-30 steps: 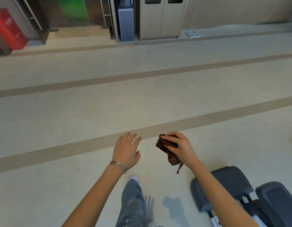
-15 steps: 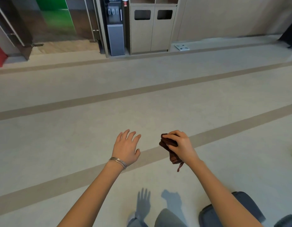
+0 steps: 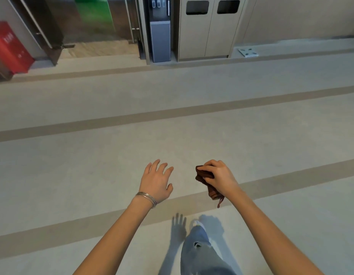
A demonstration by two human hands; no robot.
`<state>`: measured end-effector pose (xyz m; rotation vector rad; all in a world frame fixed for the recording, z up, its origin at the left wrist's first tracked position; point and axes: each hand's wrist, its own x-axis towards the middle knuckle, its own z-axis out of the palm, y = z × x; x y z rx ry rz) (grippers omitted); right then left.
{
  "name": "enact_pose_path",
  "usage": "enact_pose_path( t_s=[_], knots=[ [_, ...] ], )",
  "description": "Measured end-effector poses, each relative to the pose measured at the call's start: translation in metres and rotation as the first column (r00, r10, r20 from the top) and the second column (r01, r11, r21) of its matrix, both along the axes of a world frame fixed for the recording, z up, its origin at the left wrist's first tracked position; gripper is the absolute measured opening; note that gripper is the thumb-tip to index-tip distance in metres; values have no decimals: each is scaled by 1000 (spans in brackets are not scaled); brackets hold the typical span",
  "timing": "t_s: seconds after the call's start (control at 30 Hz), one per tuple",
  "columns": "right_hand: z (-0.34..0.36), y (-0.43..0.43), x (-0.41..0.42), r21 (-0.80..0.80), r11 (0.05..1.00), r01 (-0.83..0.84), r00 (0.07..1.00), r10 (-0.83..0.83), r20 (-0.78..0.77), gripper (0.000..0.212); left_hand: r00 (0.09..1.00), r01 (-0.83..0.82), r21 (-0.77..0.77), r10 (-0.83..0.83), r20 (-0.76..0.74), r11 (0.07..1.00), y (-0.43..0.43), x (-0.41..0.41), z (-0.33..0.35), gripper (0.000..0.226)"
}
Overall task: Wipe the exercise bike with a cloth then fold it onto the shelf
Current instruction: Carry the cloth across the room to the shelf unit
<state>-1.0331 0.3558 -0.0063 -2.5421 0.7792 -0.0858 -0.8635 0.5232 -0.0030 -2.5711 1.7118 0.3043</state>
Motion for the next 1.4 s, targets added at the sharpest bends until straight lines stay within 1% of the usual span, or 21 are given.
enact_pose_path(
  t_s=[0.13,0.3,0.6,0.7,0.87,1.13,1.3,1.4],
  knots=[
    [8,-63,27,-5,1000,-15,1000,15,13,36,1000,-17,-6,17,20,1000,-64,20,10,58],
    [11,-133,48,52,998,-17,999,15,35,37,999,-31,0,31,10,1000,-139,30,15,59],
    [-3,-217,87,45,998,-43,997,45,-60,33,998,-65,26,65,20,998,-212,78,5,59],
    [-5,-247,117,-13,996,-84,989,82,-121,34,998,-61,42,60,11,997,-236,106,0,59],
    [3,-298,186,-55,998,-42,995,37,-94,32,999,-43,18,42,18,999,-287,171,-2,59],
    [32,-369,297,-120,993,16,995,-28,-94,31,999,17,-49,-15,50,999,-376,292,23,58],
    [26,-395,337,-108,994,18,989,-34,-146,31,999,48,-63,-46,25,997,-408,334,18,58],
    [18,-414,354,-81,997,13,985,-27,-172,30,998,64,-40,-63,15,997,-424,352,8,59]
  ],
)
